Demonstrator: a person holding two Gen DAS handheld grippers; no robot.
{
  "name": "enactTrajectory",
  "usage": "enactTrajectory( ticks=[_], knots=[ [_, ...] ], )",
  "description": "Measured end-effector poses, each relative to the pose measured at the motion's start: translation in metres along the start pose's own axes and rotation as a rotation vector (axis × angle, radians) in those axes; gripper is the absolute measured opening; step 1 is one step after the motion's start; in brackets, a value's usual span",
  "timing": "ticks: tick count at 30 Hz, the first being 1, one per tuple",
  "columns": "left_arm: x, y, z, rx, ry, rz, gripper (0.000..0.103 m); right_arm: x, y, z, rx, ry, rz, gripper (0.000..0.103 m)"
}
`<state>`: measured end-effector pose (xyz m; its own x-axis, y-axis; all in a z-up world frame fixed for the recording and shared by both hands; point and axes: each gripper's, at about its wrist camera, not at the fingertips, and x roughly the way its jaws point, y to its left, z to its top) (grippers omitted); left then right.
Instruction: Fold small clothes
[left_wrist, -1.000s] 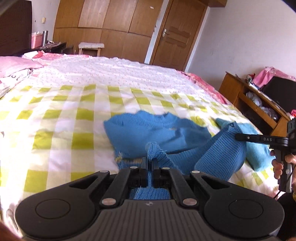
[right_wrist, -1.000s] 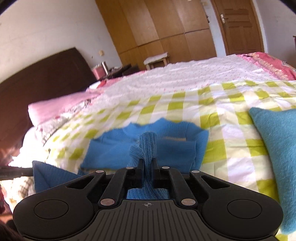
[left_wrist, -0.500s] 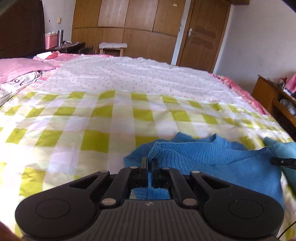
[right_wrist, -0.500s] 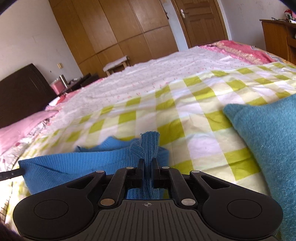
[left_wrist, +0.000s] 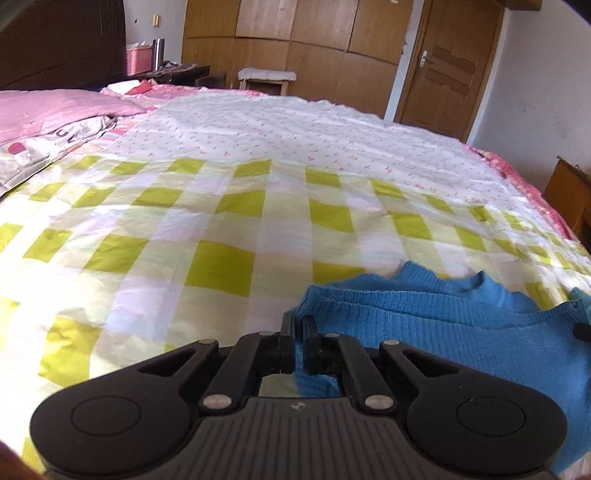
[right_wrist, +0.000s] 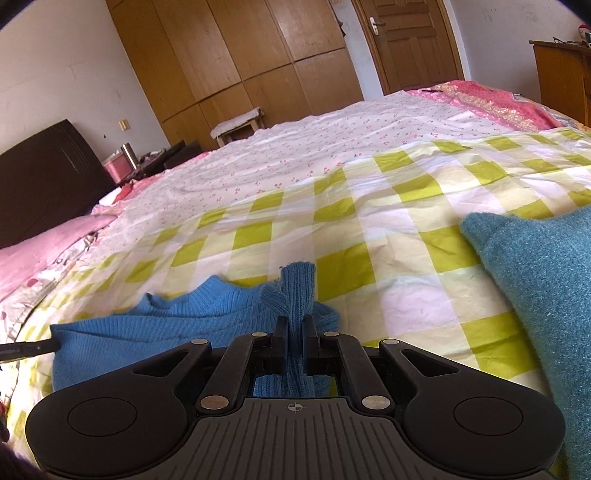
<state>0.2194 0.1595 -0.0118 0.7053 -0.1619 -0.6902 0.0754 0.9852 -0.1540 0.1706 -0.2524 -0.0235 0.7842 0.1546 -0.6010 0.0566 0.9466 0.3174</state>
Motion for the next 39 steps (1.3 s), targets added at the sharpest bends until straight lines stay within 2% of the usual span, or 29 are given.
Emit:
enactTrajectory(
  ticks=[2, 3, 5, 6, 7, 8, 13, 18, 21, 24, 28, 29, 30, 31, 35, 39],
  knots=[
    [0.005, -0.001, -0.006, 0.021, 0.01, 0.059, 0.013, 0.005, 0.0, -0.006, -0.004, 0.006, -0.028, 0.013],
    [0.005, 0.0, -0.008, 0.02, 0.021, 0.066, 0.017, 0.006, 0.0, -0.008, -0.012, 0.013, -0.03, 0.016],
    [-0.001, 0.007, -0.013, -0.023, 0.029, 0.046, 0.028, 0.004, 0.001, -0.008, -0.019, 0.013, -0.033, 0.023],
    [-0.007, 0.012, -0.015, -0.044, 0.021, 0.035, 0.031, 0.0, 0.0, -0.007, -0.017, 0.002, -0.029, 0.031],
    [-0.014, 0.015, -0.018, -0.053, 0.012, 0.03, 0.031, -0.003, 0.0, -0.006, -0.014, -0.008, -0.026, 0.039],
    [-0.022, 0.017, -0.022, -0.056, 0.006, 0.029, 0.032, -0.006, 0.001, -0.004, -0.011, -0.02, -0.023, 0.041],
    [-0.065, 0.019, -0.052, -0.057, -0.004, -0.031, 0.036, -0.019, 0.003, -0.005, -0.003, -0.023, -0.003, 0.041],
    [-0.073, -0.009, -0.083, 0.039, -0.001, -0.083, 0.036, -0.027, 0.017, -0.022, -0.052, 0.032, -0.004, 0.041],
    [-0.059, -0.02, -0.092, 0.071, 0.029, -0.021, 0.036, -0.027, 0.027, -0.033, -0.104, 0.063, -0.036, 0.041],
    [-0.056, -0.011, -0.097, 0.024, 0.041, 0.035, 0.034, -0.019, 0.027, -0.043, -0.15, 0.098, -0.126, 0.04],
    [-0.068, 0.005, -0.103, -0.029, 0.025, 0.113, 0.034, -0.014, 0.013, -0.044, -0.094, 0.111, -0.134, 0.038],
    [-0.069, 0.007, -0.105, -0.038, 0.033, 0.147, 0.024, -0.015, 0.013, -0.043, -0.099, 0.106, -0.141, 0.038],
    [-0.068, 0.01, -0.108, -0.035, 0.048, 0.201, 0.021, -0.015, 0.015, -0.042, -0.111, 0.102, -0.15, 0.038],
    [-0.069, 0.014, -0.112, -0.038, 0.044, 0.225, 0.022, -0.016, 0.017, -0.042, -0.122, 0.098, -0.16, 0.038],
    [-0.082, 0.02, -0.114, -0.09, 0.011, 0.206, 0.022, -0.028, 0.029, -0.036, -0.161, 0.054, -0.203, 0.038],
    [-0.097, -0.002, -0.106, -0.034, -0.078, 0.152, 0.022, -0.041, 0.052, -0.026, -0.183, -0.013, -0.176, 0.041]
  ],
)
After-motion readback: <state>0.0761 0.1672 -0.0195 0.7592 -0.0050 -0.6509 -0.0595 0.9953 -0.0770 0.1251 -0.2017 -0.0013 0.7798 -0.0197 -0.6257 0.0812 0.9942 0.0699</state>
